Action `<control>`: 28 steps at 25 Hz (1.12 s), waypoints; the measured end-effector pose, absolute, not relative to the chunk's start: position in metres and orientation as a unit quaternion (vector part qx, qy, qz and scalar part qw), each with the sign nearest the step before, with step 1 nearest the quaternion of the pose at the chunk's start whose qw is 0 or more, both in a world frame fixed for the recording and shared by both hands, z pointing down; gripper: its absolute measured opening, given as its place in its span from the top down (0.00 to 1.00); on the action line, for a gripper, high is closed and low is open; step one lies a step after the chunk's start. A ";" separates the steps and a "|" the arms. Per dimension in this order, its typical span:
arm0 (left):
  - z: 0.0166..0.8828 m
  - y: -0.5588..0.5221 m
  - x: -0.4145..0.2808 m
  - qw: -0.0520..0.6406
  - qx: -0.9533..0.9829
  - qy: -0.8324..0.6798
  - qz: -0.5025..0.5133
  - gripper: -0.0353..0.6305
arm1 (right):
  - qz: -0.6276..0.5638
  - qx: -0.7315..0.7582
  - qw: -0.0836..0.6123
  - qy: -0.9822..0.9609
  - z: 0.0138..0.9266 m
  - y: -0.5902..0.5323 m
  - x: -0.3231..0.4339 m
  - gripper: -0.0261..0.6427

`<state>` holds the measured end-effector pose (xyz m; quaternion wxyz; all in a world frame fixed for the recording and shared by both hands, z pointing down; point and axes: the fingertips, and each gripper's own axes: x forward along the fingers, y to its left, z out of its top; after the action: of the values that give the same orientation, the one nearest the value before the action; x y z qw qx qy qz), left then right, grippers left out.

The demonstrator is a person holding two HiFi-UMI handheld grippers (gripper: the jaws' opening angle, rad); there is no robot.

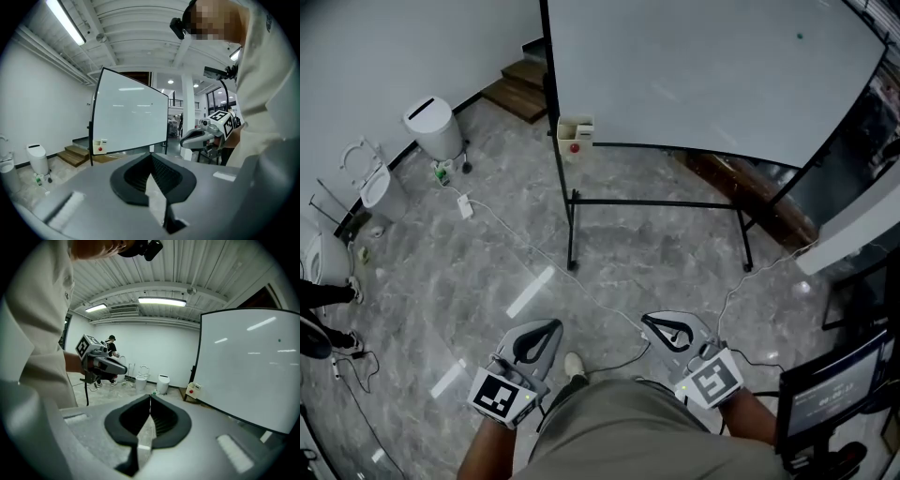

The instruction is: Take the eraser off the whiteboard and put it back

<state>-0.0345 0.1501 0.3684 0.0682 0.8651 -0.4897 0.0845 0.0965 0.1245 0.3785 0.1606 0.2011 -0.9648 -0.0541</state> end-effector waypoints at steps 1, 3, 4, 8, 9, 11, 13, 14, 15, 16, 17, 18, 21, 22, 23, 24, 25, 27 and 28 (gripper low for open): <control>0.366 0.152 -0.023 0.065 0.861 -0.497 0.085 0.94 | -0.049 0.201 0.163 -0.965 0.380 0.129 0.114 0.96; 0.364 0.157 0.004 0.069 0.854 -0.508 0.090 0.94 | -0.034 0.202 0.169 -0.964 0.387 0.136 0.149 0.96; 0.364 0.162 0.019 0.071 0.852 -0.510 0.090 0.94 | -0.030 0.201 0.171 -0.964 0.390 0.140 0.165 0.96; 0.366 0.190 0.076 0.075 0.849 -0.514 0.100 0.94 | -0.021 0.185 0.175 -0.967 0.400 0.155 0.218 0.96; 0.368 0.196 0.085 0.075 0.847 -0.517 0.101 0.94 | -0.020 0.183 0.177 -0.967 0.402 0.157 0.227 0.95; 0.373 0.210 0.100 0.080 0.844 -0.520 0.104 0.94 | -0.024 0.177 0.177 -0.968 0.404 0.164 0.239 0.96; 0.375 0.227 0.112 0.087 0.842 -0.521 0.109 0.94 | -0.025 0.175 0.170 -0.969 0.400 0.175 0.248 0.96; 0.373 0.233 0.118 0.088 0.842 -0.521 0.109 0.94 | -0.023 0.176 0.167 -0.970 0.397 0.180 0.253 0.96; 0.370 0.237 0.123 0.088 0.842 -0.521 0.108 0.94 | -0.022 0.176 0.165 -0.970 0.396 0.184 0.257 0.96; 0.369 0.242 0.128 0.087 0.843 -0.519 0.109 0.94 | -0.022 0.177 0.165 -0.970 0.395 0.189 0.260 0.96; 0.368 0.247 0.132 0.086 0.845 -0.517 0.110 0.94 | -0.023 0.177 0.163 -0.970 0.394 0.194 0.263 0.96; 0.368 0.253 0.136 0.084 0.847 -0.514 0.111 0.94 | -0.025 0.177 0.161 -0.971 0.393 0.200 0.265 0.96; 0.367 0.269 0.146 0.073 0.851 -0.510 0.106 0.94 | -0.035 0.180 0.154 -0.971 0.387 0.220 0.270 0.96; 0.365 0.275 0.148 0.071 0.852 -0.508 0.104 0.94 | -0.038 0.181 0.153 -0.971 0.384 0.227 0.271 0.96; 0.361 0.281 0.149 0.067 0.853 -0.507 0.103 0.94 | -0.042 0.181 0.151 -0.971 0.380 0.234 0.272 0.96; 0.358 0.287 0.149 0.065 0.854 -0.507 0.103 0.94 | -0.045 0.181 0.150 -0.971 0.377 0.241 0.272 0.96; 0.357 0.295 0.149 0.067 0.853 -0.507 0.102 0.94 | -0.048 0.182 0.149 -0.971 0.374 0.248 0.272 0.95; 0.356 0.315 0.145 0.069 0.851 -0.511 0.099 0.94 | -0.054 0.184 0.150 -0.970 0.370 0.266 0.271 0.95; 0.355 0.327 0.144 0.068 0.850 -0.514 0.096 0.94 | -0.058 0.183 0.152 -0.970 0.369 0.278 0.269 0.95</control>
<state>0.1436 0.3266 0.3552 0.0684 0.8499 -0.5136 0.0961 0.2694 0.2783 0.3689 0.1524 0.1828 -0.9696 -0.0578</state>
